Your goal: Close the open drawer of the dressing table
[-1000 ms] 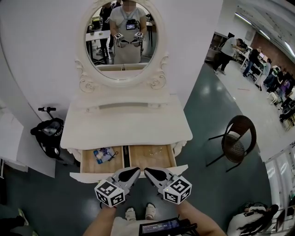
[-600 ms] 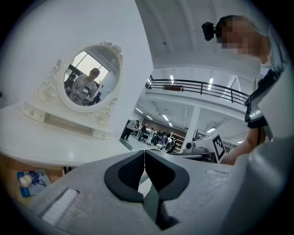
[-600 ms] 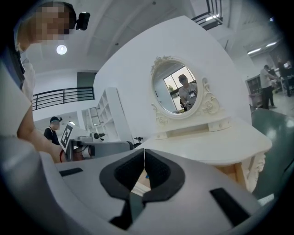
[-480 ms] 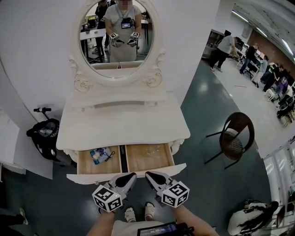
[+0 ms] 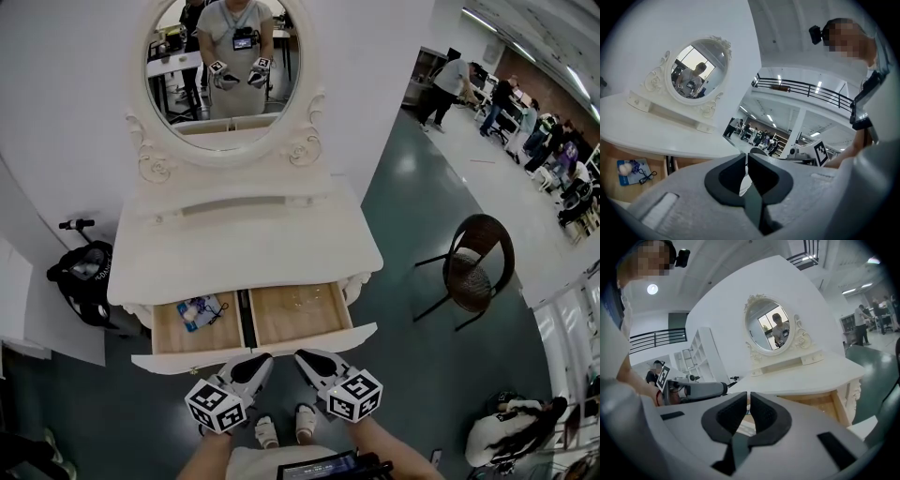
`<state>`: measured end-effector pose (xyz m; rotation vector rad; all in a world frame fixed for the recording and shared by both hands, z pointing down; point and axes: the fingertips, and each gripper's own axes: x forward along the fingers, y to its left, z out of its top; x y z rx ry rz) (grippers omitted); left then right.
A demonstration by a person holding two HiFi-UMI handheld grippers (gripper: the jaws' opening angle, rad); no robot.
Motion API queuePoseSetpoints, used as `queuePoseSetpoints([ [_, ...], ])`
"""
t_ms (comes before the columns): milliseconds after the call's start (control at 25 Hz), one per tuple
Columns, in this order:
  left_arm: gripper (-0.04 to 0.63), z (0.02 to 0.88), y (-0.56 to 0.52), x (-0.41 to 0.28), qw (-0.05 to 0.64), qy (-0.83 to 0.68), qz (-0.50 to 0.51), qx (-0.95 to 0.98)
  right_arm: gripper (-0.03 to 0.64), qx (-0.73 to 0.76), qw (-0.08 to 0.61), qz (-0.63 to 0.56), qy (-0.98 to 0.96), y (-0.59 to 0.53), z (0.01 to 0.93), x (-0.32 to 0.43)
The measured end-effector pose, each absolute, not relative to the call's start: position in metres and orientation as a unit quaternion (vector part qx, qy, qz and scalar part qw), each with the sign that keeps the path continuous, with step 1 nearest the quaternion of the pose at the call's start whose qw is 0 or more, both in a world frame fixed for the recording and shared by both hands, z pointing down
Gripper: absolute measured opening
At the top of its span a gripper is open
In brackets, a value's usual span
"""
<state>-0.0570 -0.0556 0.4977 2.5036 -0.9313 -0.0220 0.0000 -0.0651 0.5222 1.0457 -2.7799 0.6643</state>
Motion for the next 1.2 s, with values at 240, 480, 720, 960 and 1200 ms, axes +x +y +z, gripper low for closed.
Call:
queuePoseSetpoints([
  [240, 0.008, 0.510, -0.052, -0.054, 0.246, -0.330, -0.006, 0.911, 0.079, 0.359, 0.059, 0.237, -0.901, -0.062, 0.543, 0.006],
  [480, 0.008, 0.521, -0.049, -0.053, 0.254, -0.323, 0.001, 0.912, 0.099, 0.382, 0.067, 0.260, -0.884, -0.062, 0.568, 0.016],
  [720, 0.008, 0.529, -0.040, -0.055, 0.265, -0.319, 0.002, 0.910, 0.120, 0.404, 0.092, 0.283, -0.865, -0.057, 0.604, 0.028],
  [960, 0.009, 0.538, -0.036, -0.060, 0.268, -0.322, 0.011, 0.908, 0.120, 0.423, 0.145, 0.286, -0.847, -0.053, 0.639, 0.040],
  [1200, 0.009, 0.548, -0.029, -0.060, 0.273, -0.315, 0.025, 0.909, 0.127, 0.445, 0.185, 0.289, -0.827, -0.053, 0.668, 0.054],
])
